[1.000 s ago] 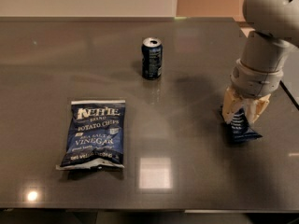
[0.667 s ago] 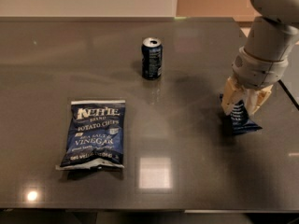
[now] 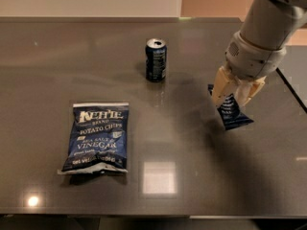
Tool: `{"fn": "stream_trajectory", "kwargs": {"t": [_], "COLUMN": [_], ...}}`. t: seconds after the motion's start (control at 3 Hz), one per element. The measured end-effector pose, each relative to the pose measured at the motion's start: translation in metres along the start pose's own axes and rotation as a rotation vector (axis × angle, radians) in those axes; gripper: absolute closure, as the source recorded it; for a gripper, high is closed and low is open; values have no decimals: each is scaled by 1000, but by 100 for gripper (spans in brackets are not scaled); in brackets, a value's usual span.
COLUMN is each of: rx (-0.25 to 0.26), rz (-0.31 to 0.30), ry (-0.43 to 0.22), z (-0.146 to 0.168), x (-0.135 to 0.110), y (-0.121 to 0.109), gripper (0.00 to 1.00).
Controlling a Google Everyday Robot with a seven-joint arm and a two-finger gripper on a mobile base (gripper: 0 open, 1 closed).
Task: Move rxbar blueberry near blue chip bag
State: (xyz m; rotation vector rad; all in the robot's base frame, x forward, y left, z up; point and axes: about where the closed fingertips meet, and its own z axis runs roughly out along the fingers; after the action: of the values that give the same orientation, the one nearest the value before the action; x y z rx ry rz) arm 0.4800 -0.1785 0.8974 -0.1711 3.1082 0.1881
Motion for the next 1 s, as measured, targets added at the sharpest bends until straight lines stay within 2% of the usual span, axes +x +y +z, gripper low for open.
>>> {"fn": "stream_trajectory", "kwargs": {"t": [0.33,1.0], "rx": [-44,-115], "rz": [-102,-245], "ry": [7,18], "z": [10,24], "x": [1,-11], "y": [38,98], "gripper": [100,100]}}
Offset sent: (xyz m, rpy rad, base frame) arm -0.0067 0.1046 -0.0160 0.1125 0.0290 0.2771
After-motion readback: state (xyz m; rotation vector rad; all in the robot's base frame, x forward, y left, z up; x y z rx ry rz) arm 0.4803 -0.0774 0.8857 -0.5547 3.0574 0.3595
